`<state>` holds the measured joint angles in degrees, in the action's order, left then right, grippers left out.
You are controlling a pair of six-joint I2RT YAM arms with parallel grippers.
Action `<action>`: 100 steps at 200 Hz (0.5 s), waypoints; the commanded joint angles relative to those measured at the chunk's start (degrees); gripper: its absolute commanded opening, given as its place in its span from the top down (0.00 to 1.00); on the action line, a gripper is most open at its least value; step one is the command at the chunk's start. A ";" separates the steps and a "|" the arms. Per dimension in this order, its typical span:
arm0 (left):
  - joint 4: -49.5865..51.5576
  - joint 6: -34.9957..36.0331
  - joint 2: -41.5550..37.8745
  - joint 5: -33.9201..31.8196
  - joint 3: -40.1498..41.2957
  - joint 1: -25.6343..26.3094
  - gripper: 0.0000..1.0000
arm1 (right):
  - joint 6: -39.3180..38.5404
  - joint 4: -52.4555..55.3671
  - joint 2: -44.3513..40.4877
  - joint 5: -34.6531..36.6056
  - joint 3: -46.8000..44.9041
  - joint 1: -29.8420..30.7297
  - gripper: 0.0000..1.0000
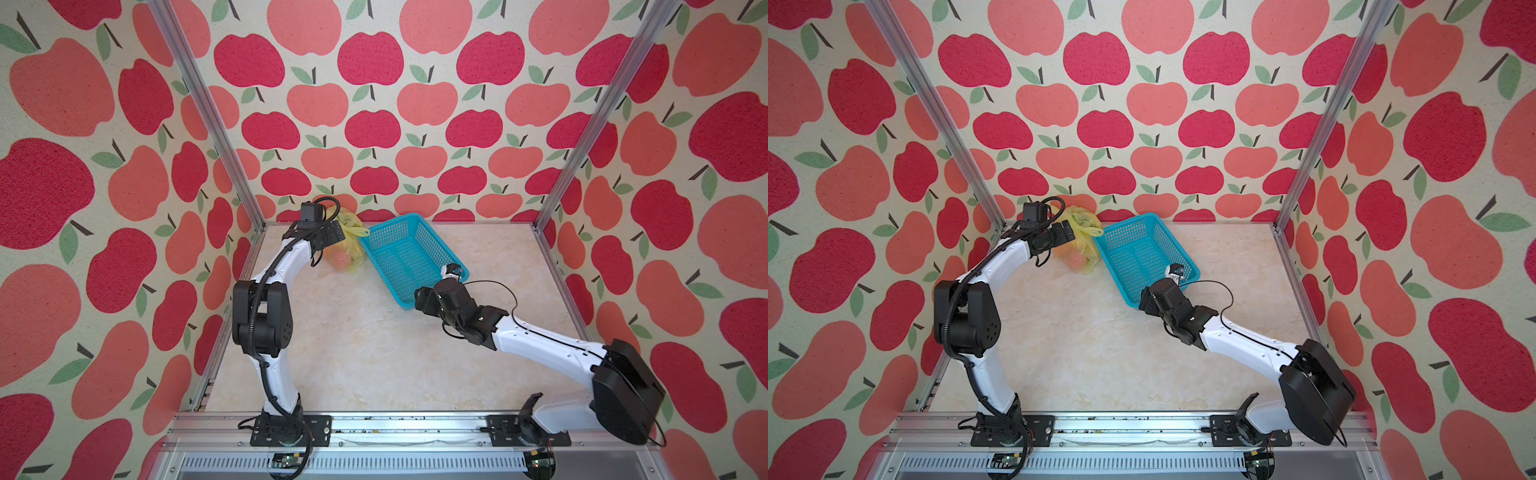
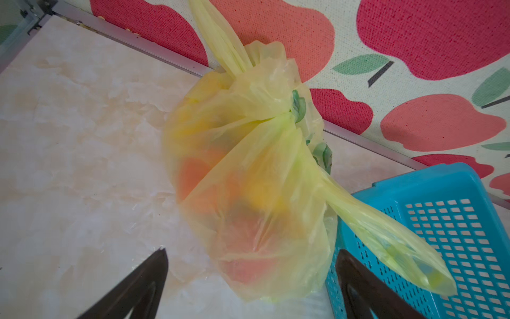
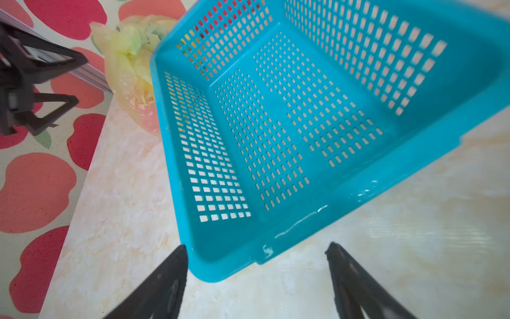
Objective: Untie the knot of the plastic bag and take out the fruit
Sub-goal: Move the basket to the top-center of the table, then move the plastic bag to the center of the table.
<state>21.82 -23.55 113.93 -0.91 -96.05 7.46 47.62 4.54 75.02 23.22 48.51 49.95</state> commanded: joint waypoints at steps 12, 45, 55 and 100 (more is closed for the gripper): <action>12.35 3.51 9.85 -9.78 -12.00 1.18 0.09 | -12.40 11.96 -9.01 10.34 3.23 -4.68 0.16; 19.34 4.48 17.73 -9.51 -24.22 1.59 0.29 | -17.76 13.38 -5.88 -2.89 5.40 -19.81 0.11; 21.32 4.48 18.79 -9.77 -26.31 1.85 0.46 | -19.81 12.74 -2.07 -8.26 6.90 -23.56 0.11; 19.98 5.00 12.25 -10.42 -18.85 4.79 0.95 | -24.60 13.85 16.27 -21.48 18.44 -29.50 0.10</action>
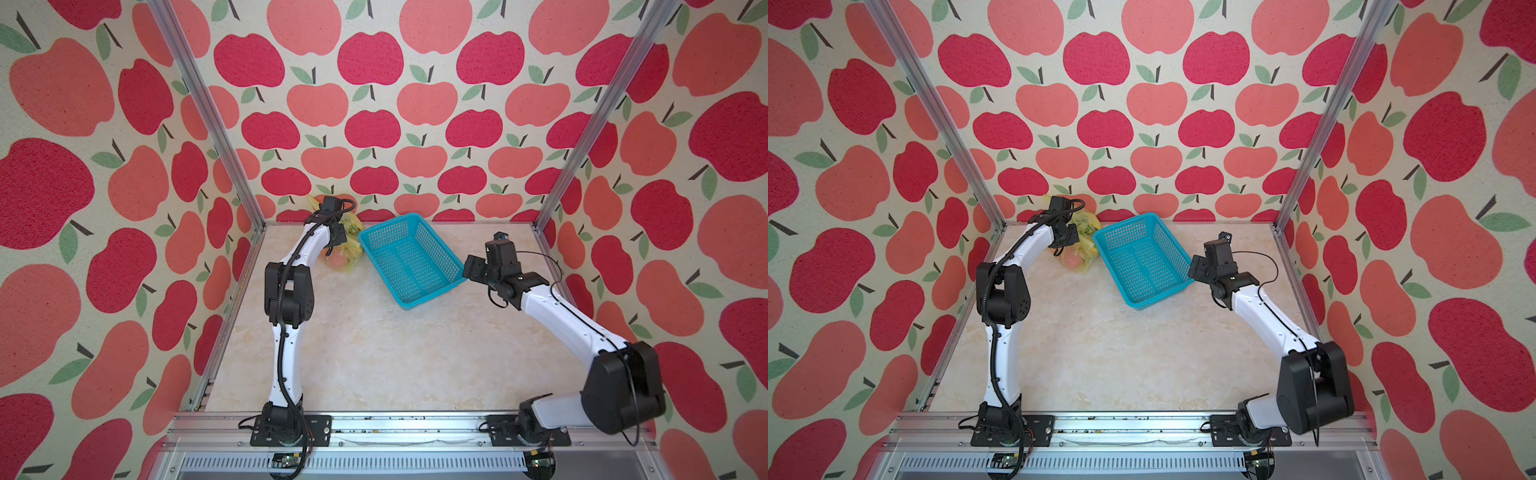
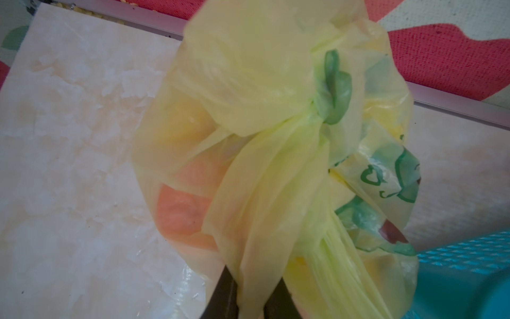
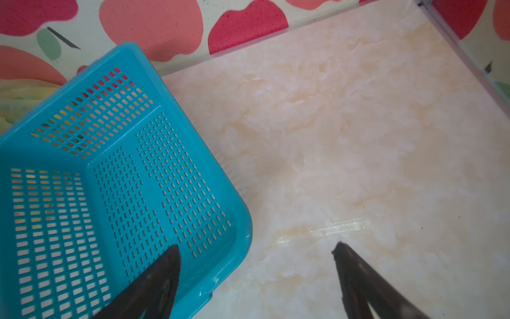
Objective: Untie the knot of the plastic bag and take out the fruit
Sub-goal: Move the plastic bag to the center of the table.
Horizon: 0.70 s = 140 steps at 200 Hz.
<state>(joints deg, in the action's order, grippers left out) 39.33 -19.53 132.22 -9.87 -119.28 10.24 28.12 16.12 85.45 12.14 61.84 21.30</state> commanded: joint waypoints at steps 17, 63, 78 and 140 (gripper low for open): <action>-1.33 0.86 -12.57 0.65 12.78 3.34 0.99 | -6.08 4.02 10.40 -11.26 9.20 -0.87 0.10; -12.63 -3.86 -34.07 3.00 39.79 5.17 0.99 | -6.00 7.62 17.82 -7.96 14.79 -0.82 0.18; -18.76 -5.79 -41.58 4.40 49.93 6.15 0.96 | -5.07 8.23 18.22 -5.98 14.37 -1.04 0.25; -29.13 -17.56 -64.43 -0.59 73.87 15.91 0.98 | 2.26 8.13 6.45 1.12 1.17 -1.83 0.40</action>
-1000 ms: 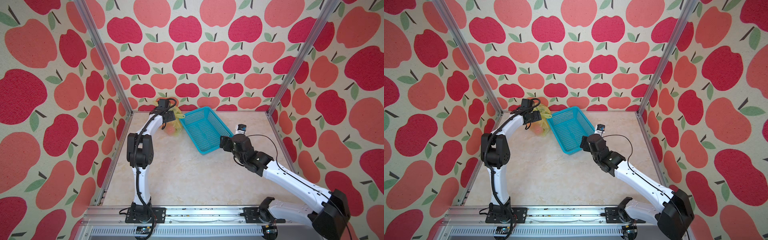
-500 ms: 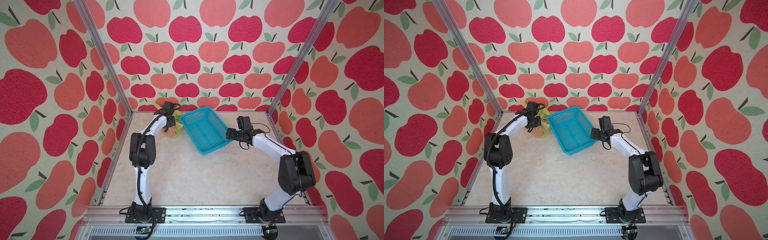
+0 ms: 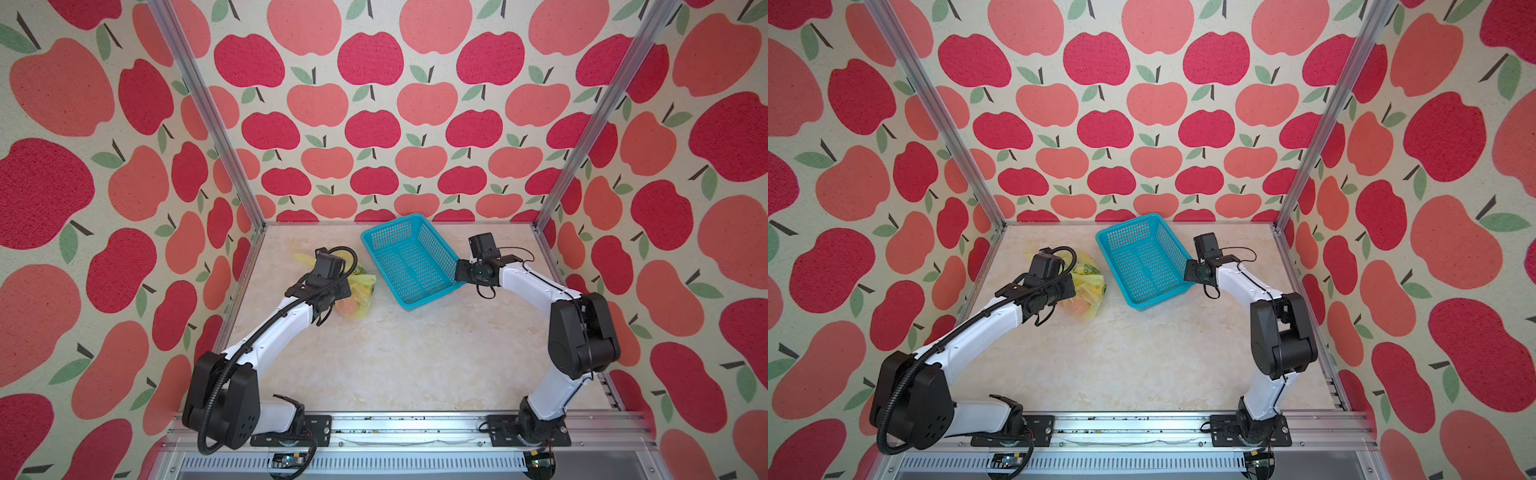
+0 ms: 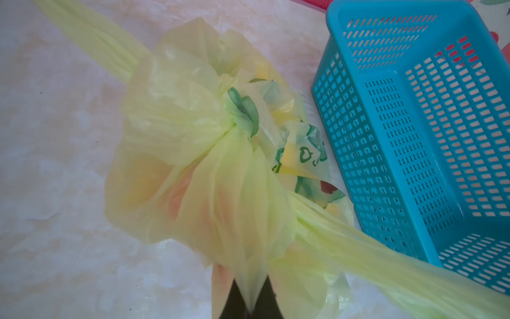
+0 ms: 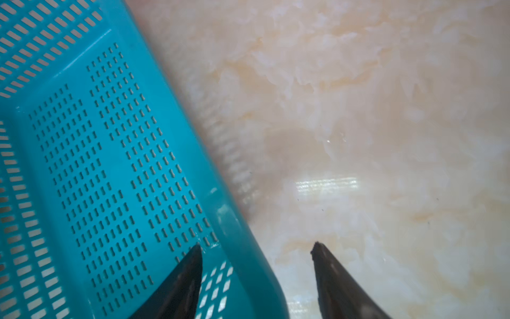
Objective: Untie the knot of the plastic bag and take out the fruit
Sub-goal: Move the plastic bag to the center of the table.
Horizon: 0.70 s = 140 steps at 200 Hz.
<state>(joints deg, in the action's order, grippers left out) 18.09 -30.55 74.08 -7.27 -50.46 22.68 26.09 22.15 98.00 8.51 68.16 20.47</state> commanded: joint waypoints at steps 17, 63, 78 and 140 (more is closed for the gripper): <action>-11.58 -8.27 -10.30 -7.17 8.75 7.18 0.97 | 5.78 1.78 -10.63 5.59 -9.68 -1.85 0.42; -14.22 -10.80 -13.66 -15.42 10.35 13.84 0.99 | 9.35 1.01 -23.65 7.38 -20.89 -2.54 0.53; -15.94 -11.00 -12.92 -16.47 10.32 15.54 0.99 | 10.78 0.81 -28.29 6.15 -24.20 -2.54 0.59; -22.86 -14.10 -2.39 -19.50 6.68 19.44 0.99 | 12.71 7.96 -51.21 8.29 -32.28 -1.77 0.61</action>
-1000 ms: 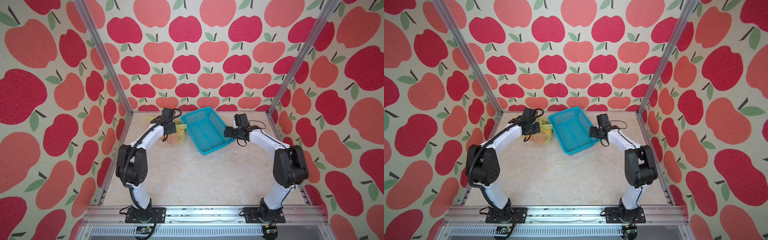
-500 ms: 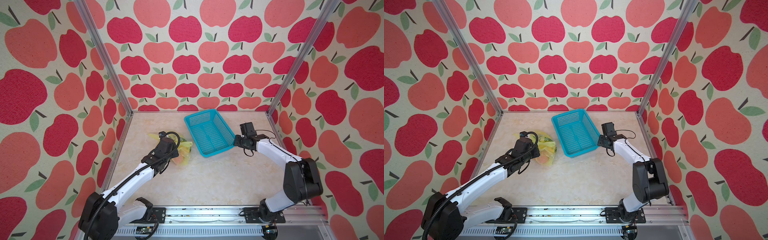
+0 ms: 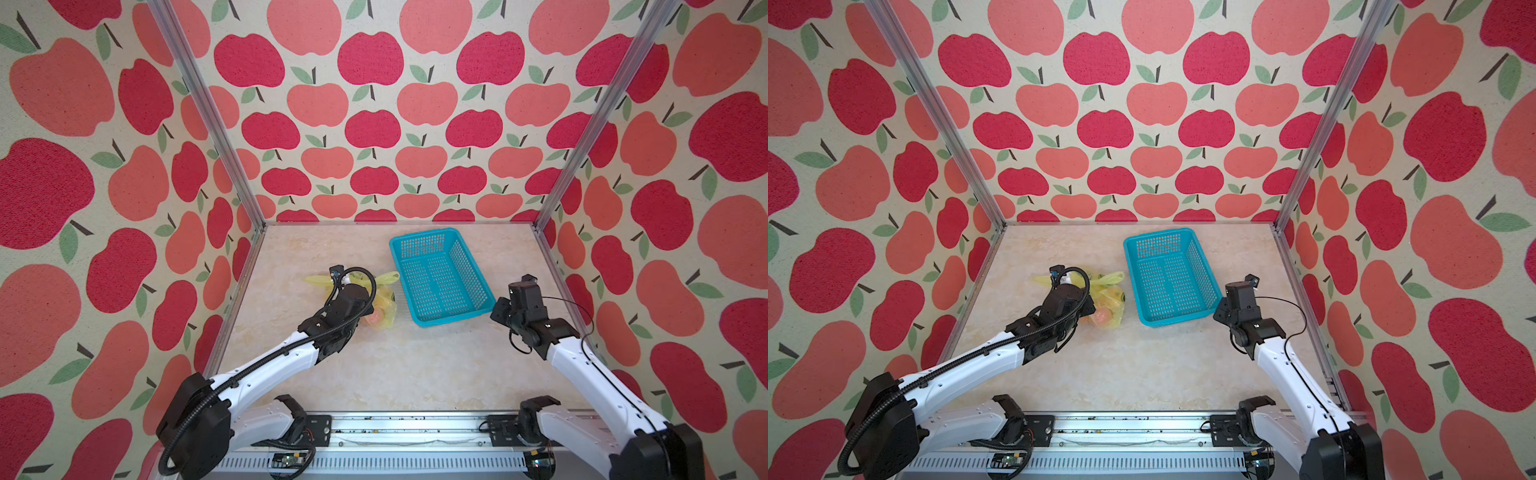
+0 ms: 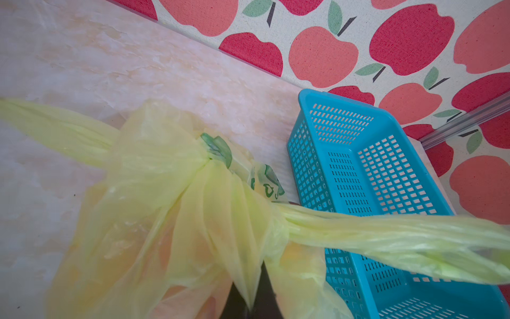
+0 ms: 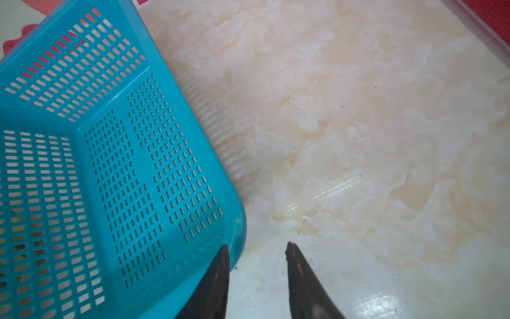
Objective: Untie the knot of the plastic bag and take out the fruit
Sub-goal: Move the plastic bag to the center of the table.
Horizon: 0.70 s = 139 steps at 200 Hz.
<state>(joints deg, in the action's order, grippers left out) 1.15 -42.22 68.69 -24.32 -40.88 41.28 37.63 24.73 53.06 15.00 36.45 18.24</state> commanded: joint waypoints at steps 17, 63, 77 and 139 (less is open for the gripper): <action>-6.51 -3.61 5.71 -2.11 -4.29 2.05 0.93 | -0.87 8.57 -10.68 0.86 1.30 1.02 0.52; 7.90 2.68 3.90 4.83 -13.28 0.96 0.21 | -5.28 2.51 -13.03 -0.96 3.99 14.58 0.31; 14.72 5.63 -0.15 5.29 -15.55 -0.97 0.08 | -6.81 -0.70 -8.79 3.06 5.99 23.06 0.31; 26.59 9.77 -22.19 23.44 -6.74 -29.36 0.02 | -17.14 -6.16 28.54 14.00 32.18 46.53 0.27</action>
<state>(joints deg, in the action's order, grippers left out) 18.20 -35.59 51.11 -10.31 -52.73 19.25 25.74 20.36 71.55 24.80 59.29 62.04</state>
